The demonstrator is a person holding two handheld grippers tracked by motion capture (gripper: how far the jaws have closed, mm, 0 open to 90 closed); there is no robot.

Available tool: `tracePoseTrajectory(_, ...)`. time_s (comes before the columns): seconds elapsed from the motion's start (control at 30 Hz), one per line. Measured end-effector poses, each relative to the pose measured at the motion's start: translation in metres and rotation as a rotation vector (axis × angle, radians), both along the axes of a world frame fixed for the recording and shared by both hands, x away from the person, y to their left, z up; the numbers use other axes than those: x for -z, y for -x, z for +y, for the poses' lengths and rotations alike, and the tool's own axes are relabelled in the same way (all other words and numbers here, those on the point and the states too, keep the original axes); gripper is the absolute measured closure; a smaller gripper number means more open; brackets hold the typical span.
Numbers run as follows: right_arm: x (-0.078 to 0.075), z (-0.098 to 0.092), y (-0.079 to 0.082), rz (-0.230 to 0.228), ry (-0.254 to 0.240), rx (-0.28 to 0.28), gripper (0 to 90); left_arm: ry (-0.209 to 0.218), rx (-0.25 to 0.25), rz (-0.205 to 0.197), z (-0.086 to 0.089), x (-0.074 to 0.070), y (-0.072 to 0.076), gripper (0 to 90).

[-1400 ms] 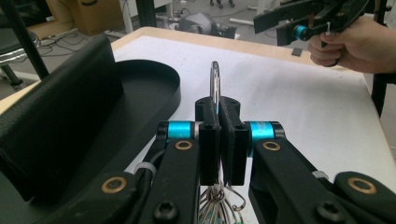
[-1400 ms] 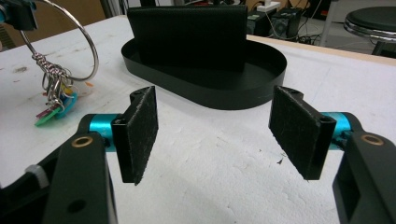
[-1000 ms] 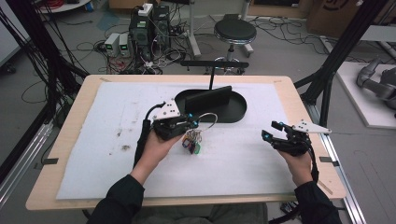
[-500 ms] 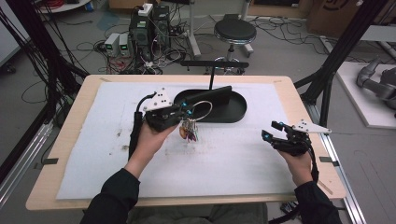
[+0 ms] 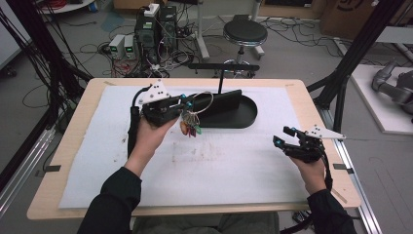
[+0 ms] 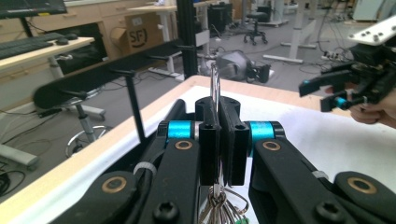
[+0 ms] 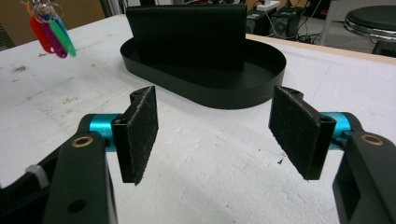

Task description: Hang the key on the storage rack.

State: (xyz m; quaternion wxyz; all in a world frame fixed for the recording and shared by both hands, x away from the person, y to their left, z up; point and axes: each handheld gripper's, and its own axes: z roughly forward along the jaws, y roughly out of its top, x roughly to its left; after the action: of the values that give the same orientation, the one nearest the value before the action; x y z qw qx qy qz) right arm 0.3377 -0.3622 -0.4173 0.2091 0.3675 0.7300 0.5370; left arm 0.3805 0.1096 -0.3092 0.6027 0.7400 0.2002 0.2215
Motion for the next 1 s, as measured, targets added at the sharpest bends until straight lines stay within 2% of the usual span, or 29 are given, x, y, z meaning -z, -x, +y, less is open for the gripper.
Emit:
tracePoseTrajectory(0.2,0.000,0.000,0.000,0.000,0.000,-0.001,33.6,0.016,-0.036,-0.005,0.008,-0.004,-0.007,86.3)
tracePoseTrajectory(0.5,0.000,-0.001,-0.001,-0.002,-0.003,0.001,33.6,0.007,-0.080,-0.021,0.013,-0.008,-0.019,86.3)
tracePoseTrajectory(1.0,0.000,-0.001,-0.001,0.000,-0.005,0.000,33.6,0.028,-0.156,-0.046,0.021,0.002,-0.040,86.3)
